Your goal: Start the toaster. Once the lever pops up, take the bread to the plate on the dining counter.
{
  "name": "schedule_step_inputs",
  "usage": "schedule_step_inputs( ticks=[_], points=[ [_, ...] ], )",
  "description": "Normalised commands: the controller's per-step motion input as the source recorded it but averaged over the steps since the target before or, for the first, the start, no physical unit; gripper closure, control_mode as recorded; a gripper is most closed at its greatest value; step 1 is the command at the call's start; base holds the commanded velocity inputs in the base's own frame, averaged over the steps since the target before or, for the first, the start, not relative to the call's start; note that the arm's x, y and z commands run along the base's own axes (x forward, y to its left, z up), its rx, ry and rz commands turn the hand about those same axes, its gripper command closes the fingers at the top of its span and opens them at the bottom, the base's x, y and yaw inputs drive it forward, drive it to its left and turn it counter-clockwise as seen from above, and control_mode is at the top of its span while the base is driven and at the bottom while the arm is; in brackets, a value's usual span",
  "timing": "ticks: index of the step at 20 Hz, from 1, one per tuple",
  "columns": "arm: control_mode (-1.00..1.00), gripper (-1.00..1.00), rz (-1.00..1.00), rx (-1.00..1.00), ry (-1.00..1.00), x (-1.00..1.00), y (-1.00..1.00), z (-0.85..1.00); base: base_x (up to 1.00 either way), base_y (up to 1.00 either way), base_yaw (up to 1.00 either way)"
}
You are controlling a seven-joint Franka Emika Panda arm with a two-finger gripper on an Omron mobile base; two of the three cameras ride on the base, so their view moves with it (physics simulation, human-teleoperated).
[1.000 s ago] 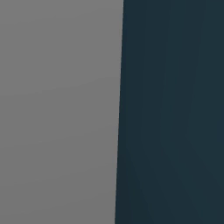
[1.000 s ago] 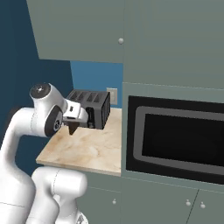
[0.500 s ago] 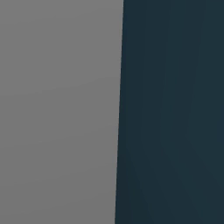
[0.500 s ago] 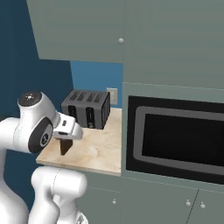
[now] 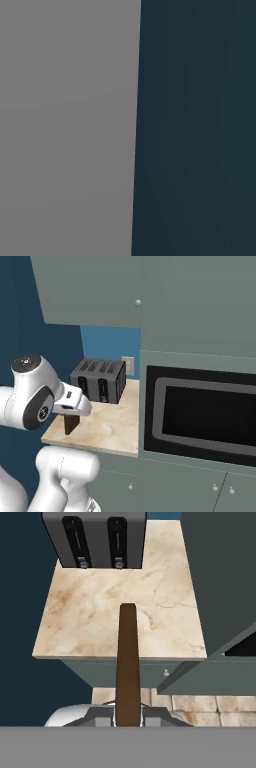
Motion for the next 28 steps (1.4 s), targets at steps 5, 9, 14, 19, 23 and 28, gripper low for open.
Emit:
schedule_step_inputs(
  ticks=[5,9,14,19,23,28],
  points=[
    [1.00,1.00,0.00,0.00,0.00,-0.09,0.00,0.28,-0.04,0.00,0.00],
    [1.00,1.00,0.00,0.00,0.00,0.00,0.00,0.00,-0.64,-0.01,-0.05],
    [1.00,1.00,0.00,0.00,0.00,0.00,0.00,0.00,-1.00,-0.02,-0.22],
    [1.00,1.00,0.00,0.00,0.00,0.00,0.00,0.00,-0.89,-0.04,-0.47],
    [1.00,1.00,0.00,0.00,0.00,0.00,0.00,0.00,-0.47,-0.14,-0.62],
    [1.00,1.00,0.00,0.00,0.00,0.00,0.00,0.00,-0.28,-0.43,-0.70]
  ],
)
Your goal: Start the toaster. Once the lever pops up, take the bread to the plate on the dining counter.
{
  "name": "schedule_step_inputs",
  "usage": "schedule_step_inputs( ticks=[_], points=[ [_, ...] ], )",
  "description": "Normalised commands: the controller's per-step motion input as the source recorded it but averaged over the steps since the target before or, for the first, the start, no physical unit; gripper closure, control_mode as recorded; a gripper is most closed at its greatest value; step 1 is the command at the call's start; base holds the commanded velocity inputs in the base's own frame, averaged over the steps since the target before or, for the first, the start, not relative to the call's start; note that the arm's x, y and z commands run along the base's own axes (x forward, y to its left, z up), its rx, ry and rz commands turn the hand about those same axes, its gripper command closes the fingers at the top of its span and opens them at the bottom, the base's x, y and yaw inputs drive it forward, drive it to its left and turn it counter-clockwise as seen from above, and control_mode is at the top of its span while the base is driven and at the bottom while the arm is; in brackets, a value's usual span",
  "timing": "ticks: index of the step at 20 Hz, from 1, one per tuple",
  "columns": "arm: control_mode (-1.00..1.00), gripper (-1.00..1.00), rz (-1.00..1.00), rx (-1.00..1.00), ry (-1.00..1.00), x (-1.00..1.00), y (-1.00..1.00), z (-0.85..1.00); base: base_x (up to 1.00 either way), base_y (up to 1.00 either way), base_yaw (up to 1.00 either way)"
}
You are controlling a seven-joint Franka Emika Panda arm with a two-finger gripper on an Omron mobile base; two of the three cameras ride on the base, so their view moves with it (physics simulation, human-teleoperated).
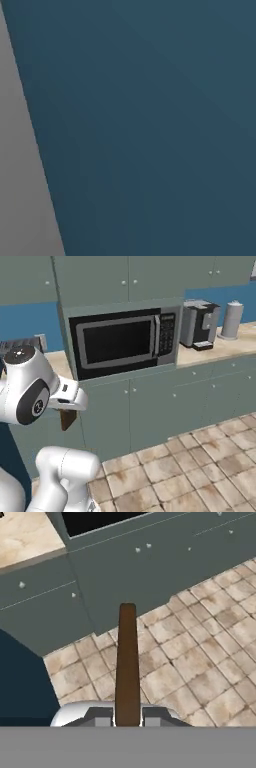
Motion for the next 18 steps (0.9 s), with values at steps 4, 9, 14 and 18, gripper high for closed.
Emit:
schedule_step_inputs(
  ticks=[4,9,14,18],
  points=[
    [1.00,1.00,0.00,0.00,0.00,0.00,0.00,0.00,-0.11,-0.40,-0.75],
    [1.00,1.00,0.00,0.00,0.00,0.00,0.00,0.00,0.00,-0.25,-0.77],
    [1.00,1.00,0.00,0.00,0.00,0.00,0.00,0.00,0.00,-0.17,-0.76],
    [1.00,1.00,0.00,0.00,0.00,0.00,0.00,0.00,0.00,-0.35,-0.75]
  ],
)
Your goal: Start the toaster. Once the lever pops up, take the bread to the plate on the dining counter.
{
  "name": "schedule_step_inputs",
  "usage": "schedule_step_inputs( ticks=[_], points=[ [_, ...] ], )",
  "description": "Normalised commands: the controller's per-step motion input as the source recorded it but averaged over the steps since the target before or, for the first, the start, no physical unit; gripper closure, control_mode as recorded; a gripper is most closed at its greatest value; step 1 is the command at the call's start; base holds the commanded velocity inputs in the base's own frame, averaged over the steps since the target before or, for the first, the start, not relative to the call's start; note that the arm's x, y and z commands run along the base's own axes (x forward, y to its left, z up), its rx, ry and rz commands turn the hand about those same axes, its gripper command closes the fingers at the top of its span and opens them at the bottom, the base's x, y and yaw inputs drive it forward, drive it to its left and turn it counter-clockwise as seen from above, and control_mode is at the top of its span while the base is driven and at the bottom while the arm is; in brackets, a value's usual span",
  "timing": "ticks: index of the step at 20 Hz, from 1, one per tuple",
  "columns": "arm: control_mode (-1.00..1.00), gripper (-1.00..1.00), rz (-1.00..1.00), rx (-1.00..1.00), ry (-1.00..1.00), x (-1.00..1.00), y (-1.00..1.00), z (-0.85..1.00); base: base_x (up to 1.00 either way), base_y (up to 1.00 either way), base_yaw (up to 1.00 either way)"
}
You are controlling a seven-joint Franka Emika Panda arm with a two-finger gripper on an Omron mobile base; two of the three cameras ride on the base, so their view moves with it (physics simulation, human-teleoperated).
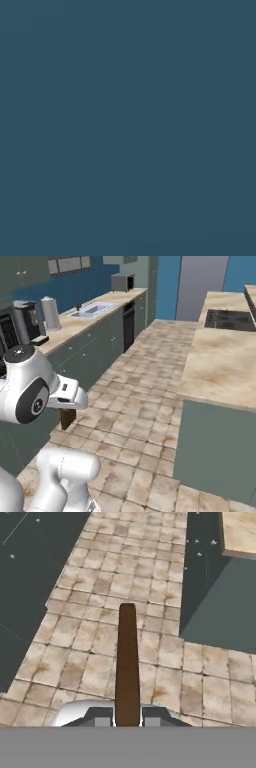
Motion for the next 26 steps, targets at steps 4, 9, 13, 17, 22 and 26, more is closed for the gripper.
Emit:
schedule_step_inputs(
  ticks=[4,9,13,17,22,26],
  points=[
    [1.00,1.00,0.00,0.00,0.00,0.00,0.00,0.00,0.02,-0.80,-0.55],
    [1.00,1.00,0.00,0.00,0.00,0.00,0.00,0.00,0.21,-1.00,-0.20],
    [1.00,1.00,0.00,0.00,0.00,0.00,0.00,0.00,0.55,-1.00,-0.05],
    [1.00,1.00,0.00,0.00,0.00,0.00,0.00,0.00,0.81,-1.00,-0.04],
    [1.00,1.00,0.00,0.00,0.00,0.00,0.00,0.00,0.84,-1.00,-0.03],
    [1.00,1.00,0.00,0.00,0.00,0.00,0.00,0.00,0.51,-1.00,-0.02]
  ],
)
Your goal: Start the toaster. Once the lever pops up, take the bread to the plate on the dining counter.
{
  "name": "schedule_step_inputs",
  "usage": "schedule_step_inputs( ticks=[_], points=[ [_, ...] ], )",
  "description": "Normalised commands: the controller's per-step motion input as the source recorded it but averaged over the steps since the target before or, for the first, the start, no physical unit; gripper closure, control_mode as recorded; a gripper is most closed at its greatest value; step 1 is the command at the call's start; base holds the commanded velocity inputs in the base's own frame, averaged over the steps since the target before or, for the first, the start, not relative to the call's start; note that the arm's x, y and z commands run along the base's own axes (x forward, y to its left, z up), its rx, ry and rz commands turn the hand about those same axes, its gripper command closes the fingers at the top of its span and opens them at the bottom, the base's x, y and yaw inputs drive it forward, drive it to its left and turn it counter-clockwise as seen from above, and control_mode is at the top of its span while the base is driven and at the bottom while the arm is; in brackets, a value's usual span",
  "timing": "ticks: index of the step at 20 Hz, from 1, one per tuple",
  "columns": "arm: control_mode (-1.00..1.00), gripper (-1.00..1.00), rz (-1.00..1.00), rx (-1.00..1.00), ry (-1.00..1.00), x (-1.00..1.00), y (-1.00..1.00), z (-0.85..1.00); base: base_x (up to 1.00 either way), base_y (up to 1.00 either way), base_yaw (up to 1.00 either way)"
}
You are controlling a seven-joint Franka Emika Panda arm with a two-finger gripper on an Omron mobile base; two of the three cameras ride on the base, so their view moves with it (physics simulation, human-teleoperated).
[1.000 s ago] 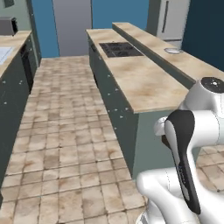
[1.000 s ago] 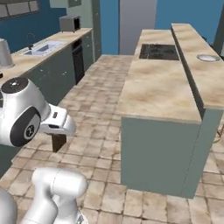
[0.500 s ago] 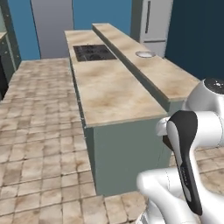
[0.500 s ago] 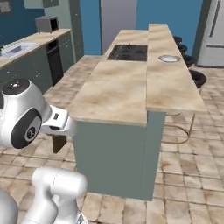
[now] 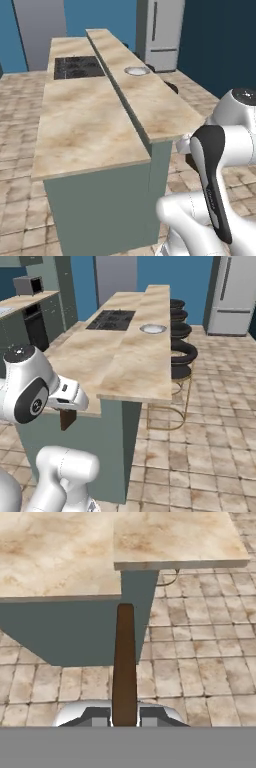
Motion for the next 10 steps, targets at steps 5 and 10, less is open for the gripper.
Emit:
schedule_step_inputs(
  ticks=[5,10],
  points=[
    [1.00,1.00,0.00,0.00,0.00,0.00,0.00,0.00,0.41,-1.00,0.00],
    [1.00,1.00,0.00,0.00,0.00,0.00,0.00,0.00,0.38,-1.00,0.00]
  ],
)
